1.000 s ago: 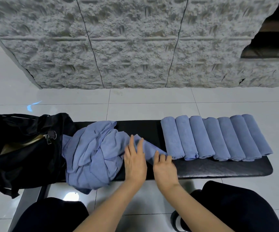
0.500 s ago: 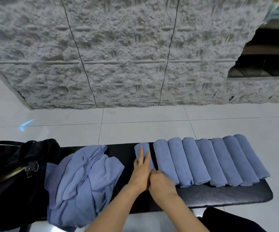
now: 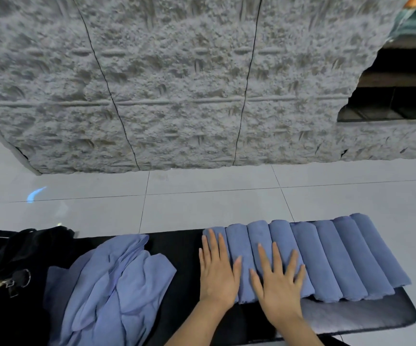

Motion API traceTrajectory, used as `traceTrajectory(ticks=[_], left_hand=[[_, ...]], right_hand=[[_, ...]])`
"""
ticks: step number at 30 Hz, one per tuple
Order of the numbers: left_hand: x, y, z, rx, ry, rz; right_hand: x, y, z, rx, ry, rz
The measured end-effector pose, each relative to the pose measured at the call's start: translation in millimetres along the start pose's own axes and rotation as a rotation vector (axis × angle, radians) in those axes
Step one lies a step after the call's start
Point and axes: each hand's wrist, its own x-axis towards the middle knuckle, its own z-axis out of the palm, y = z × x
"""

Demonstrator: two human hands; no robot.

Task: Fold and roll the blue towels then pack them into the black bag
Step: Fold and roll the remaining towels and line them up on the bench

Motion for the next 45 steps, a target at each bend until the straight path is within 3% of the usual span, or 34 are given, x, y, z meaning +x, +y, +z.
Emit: traceTrajectory(ticks=[12,17,24,28,32,34,36,38,42,45], left_hand=[[7.1,-2.3,12.6,0.124,0.012,0.004],[-0.2,-1.3,-9.2,0.037,-0.124,0.021],[-54.8,-10.5,-3.1,0.083,0.018,0.102],[-59.2,-7.4,-2.3,0.204,-0.044,0.096],[-59.4,-0.7,-21.4,0.168,-0.1,0.1],[-59.8,-0.1,-42.4,0.107,-0.186,0.138],[-54.4,-9.8,-62.3,0.038,-0.225,0.175],[-49.8,-28.8,-86.2,0.082,-0.107,0.206],[-38.5,-107.8,-125.9,0.172,0.246,0.022],[-41.2,-164.9,-152.0,0.351,0.21,-0.268]], right_hand=[[0.6,-2.0,-2.2,0.039,-0.022,-0.005],[3.2,-1.5,-5.4,0.014,-0.046,0.021],[5.1,-2.2,-3.4,0.051,-0.099,0.016],[4.3,1.0,-12.5,-0.062,-0.117,-0.015],[7.1,-2.0,-27.4,-0.09,-0.06,-0.022],[8.9,-1.3,-35.4,-0.096,-0.133,-0.017],[4.3,-13.5,-46.5,-0.086,-0.087,-0.057],[-4.8,-31.0,-53.1,-0.055,0.033,-0.151],[-22.8,-73.4,-54.6,0.01,0.242,-0.355],[-40.3,-100.2,-48.2,0.019,0.16,-0.393]])
